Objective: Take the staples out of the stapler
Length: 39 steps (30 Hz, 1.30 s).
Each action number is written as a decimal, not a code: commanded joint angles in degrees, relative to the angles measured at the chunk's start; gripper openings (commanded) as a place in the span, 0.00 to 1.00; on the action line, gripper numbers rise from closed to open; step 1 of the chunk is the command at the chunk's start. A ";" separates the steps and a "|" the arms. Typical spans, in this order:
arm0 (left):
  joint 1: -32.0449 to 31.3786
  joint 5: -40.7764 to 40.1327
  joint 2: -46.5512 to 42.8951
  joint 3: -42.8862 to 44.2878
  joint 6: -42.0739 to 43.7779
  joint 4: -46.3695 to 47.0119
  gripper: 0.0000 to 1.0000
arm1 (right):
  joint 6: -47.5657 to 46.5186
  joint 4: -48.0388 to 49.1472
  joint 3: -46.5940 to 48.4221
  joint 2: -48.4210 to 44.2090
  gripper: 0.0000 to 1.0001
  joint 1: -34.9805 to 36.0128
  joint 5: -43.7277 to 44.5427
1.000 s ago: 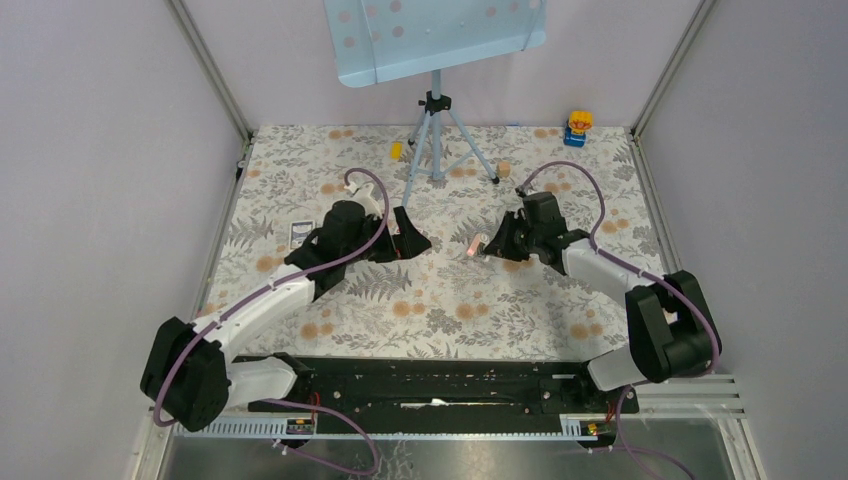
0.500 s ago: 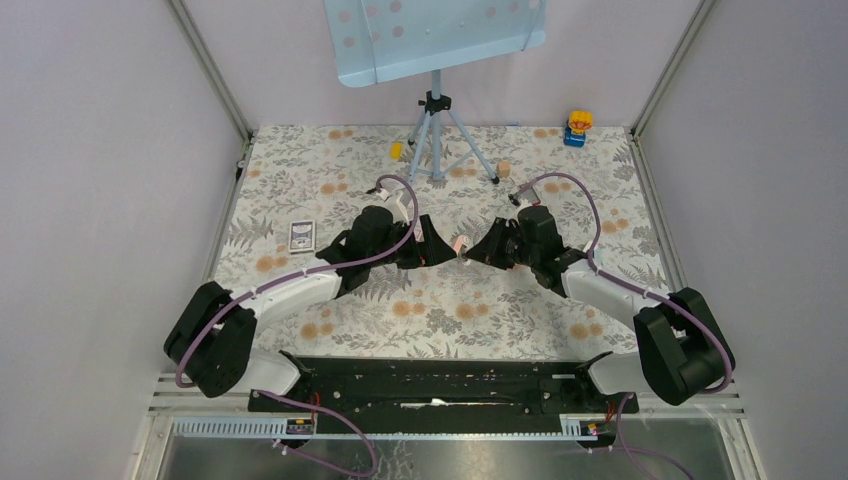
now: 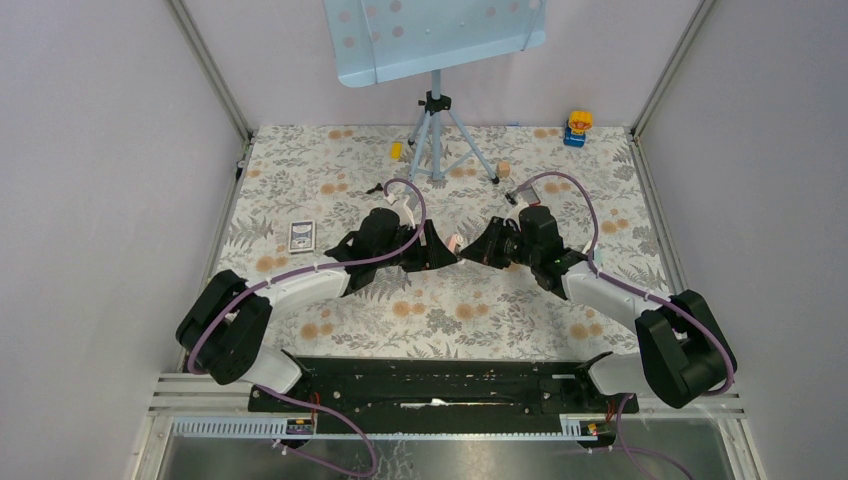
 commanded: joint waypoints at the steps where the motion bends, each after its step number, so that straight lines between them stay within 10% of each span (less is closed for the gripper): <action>1: -0.23 0.42 0.28 2.03 0.94 3.98 0.67 | -0.77 3.46 -0.09 -0.59 0.00 0.79 -3.26; 13: -0.24 -0.12 0.26 2.88 0.85 4.79 0.56 | -1.72 2.96 -0.26 0.83 0.00 1.44 -4.37; 28: -0.31 -1.19 -0.22 3.17 2.31 3.42 0.00 | -3.29 3.22 -0.18 1.70 0.00 1.84 -2.83; 32: -0.33 -3.47 -0.47 3.53 3.89 0.32 0.00 | -6.76 4.22 -1.23 2.46 0.00 1.89 -0.27; 39: -0.32 -3.87 -1.71 3.01 5.53 -1.47 0.00 | -10.85 5.03 -2.62 3.44 0.26 1.89 3.96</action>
